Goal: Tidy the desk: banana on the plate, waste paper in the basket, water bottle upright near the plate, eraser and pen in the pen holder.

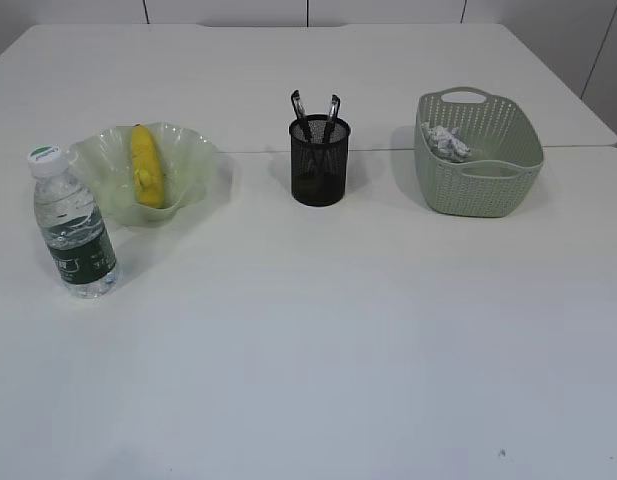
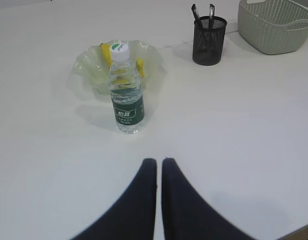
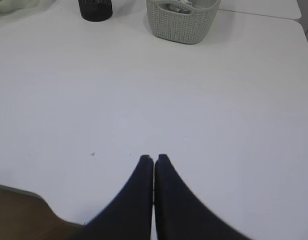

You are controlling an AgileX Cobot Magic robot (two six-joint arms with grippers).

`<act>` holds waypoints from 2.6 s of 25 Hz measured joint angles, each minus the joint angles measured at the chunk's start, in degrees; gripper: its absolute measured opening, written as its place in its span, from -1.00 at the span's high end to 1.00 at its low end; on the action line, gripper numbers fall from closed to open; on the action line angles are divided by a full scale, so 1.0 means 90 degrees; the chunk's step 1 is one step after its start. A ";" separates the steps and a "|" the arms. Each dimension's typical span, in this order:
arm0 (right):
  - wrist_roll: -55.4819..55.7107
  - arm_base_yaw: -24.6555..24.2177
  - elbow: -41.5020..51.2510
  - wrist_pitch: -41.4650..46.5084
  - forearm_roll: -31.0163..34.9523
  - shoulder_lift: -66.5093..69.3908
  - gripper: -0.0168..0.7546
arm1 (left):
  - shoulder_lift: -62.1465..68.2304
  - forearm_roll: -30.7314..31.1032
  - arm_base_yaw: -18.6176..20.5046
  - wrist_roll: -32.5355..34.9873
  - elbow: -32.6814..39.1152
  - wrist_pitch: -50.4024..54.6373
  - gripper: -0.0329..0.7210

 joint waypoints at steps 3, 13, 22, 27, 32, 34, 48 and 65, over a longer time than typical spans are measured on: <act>0.0000 0.0000 0.0000 0.0000 0.0000 0.0000 0.99 | 0.0000 -0.0029 0.0000 0.0004 0.0000 -0.0014 0.91; 0.0000 0.0000 0.0000 0.0000 0.0000 0.0000 0.99 | 0.0000 -0.0262 0.0000 0.0014 0.0000 0.0163 0.91; 0.0000 0.0000 0.0000 0.0000 0.0000 0.0000 0.99 | 0.0000 -0.0318 0.0000 0.0591 0.0082 0.0884 0.91; 0.0000 0.0000 0.0000 0.0000 0.0000 0.0000 0.99 | 0.0000 -0.0318 0.0000 0.0631 0.0082 0.0884 0.91; 0.0000 0.0000 0.0000 0.0000 -0.0037 0.0000 0.99 | 0.0000 -0.0318 0.0000 0.0643 0.0082 0.0884 0.91; 0.0000 0.0000 0.0000 0.0000 -0.0045 0.0000 0.99 | 0.0000 -0.0318 0.0000 0.0643 0.0082 0.0884 0.91; 0.0000 -0.0295 0.0000 0.0000 -0.0060 0.0000 0.99 | 0.0000 -0.0318 0.0306 0.0643 0.0082 0.0884 0.91; 0.0000 -0.1834 0.0000 0.0000 -0.0060 0.0000 0.99 | 0.0000 -0.0360 0.1580 0.0643 0.0082 0.0884 0.91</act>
